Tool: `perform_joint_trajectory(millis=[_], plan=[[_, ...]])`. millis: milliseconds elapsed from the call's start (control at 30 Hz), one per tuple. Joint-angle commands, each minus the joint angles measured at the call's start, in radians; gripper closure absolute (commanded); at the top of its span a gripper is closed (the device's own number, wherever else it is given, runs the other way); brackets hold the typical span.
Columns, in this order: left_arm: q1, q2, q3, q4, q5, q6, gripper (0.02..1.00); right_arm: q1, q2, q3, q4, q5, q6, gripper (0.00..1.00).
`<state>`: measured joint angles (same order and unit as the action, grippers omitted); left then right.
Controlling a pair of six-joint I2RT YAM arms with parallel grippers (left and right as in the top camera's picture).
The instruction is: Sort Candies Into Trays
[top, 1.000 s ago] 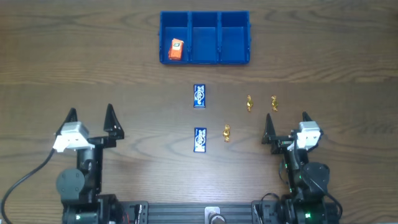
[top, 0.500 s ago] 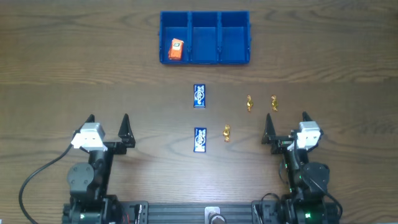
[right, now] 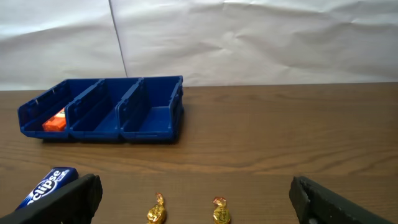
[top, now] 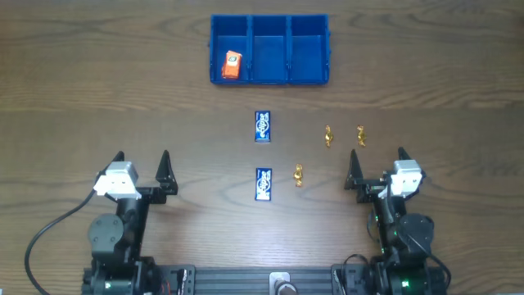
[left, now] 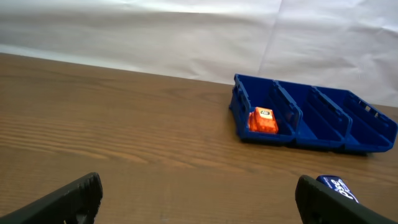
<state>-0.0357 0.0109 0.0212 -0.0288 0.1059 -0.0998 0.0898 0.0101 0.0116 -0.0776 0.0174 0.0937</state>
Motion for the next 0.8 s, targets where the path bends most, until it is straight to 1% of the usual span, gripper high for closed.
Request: perform_joint_trajectory(millis=[33,500,667,700,800], plan=[[-0.004,-0.006,-0.016,-0.039,0.018,0.015,0.02,0.002,-0.007,-0.004,-0.003,-0.005,-0.01,0.003],[-0.004,-0.006,-0.016,-0.039,0.018,0.015,0.023,0.003,-0.007,-0.004,0.034,0.001,-0.012,0.003],[-0.004,-0.006,-0.016,-0.039,0.018,0.014,0.02,0.002,-0.007,-0.004,0.024,-0.074,-0.012,0.003],[-0.004,-0.006,-0.016,-0.039,0.018,0.015,0.02,0.002,-0.007,-0.004,0.026,-0.104,0.003,0.003],[-0.004,-0.006,-0.016,-0.039,0.018,0.014,0.023,0.002,-0.006,0.003,0.048,-0.147,0.076,0.003]])
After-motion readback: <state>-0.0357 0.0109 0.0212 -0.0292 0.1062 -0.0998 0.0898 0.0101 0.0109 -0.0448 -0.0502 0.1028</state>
